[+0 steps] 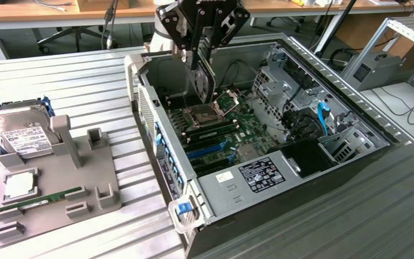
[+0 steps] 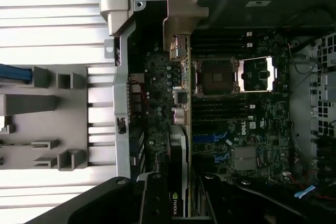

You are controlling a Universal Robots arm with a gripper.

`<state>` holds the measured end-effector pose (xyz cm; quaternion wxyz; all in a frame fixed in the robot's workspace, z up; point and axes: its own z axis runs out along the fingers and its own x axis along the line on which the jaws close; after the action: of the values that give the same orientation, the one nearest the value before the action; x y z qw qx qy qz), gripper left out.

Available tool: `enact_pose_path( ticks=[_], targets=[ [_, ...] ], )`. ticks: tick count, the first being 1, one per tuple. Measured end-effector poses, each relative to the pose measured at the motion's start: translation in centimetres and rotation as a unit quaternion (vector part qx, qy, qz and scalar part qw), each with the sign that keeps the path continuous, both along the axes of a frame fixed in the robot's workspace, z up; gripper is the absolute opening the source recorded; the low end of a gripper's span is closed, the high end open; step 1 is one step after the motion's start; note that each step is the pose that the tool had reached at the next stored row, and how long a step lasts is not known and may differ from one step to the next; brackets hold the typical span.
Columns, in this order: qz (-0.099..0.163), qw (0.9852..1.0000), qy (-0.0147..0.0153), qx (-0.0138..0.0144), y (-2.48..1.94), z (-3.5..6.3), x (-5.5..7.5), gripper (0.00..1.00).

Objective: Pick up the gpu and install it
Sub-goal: 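Pick up the gpu and move the gpu toward the slot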

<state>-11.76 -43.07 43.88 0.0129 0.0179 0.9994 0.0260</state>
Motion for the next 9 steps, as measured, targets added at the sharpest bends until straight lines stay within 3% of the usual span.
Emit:
enact_pose_path(
  ticks=[9],
  targets=[
    [0.000, 1.0000, 0.0000, 0.0005, 0.00, 0.00, 2.7, 0.27]
  ],
)
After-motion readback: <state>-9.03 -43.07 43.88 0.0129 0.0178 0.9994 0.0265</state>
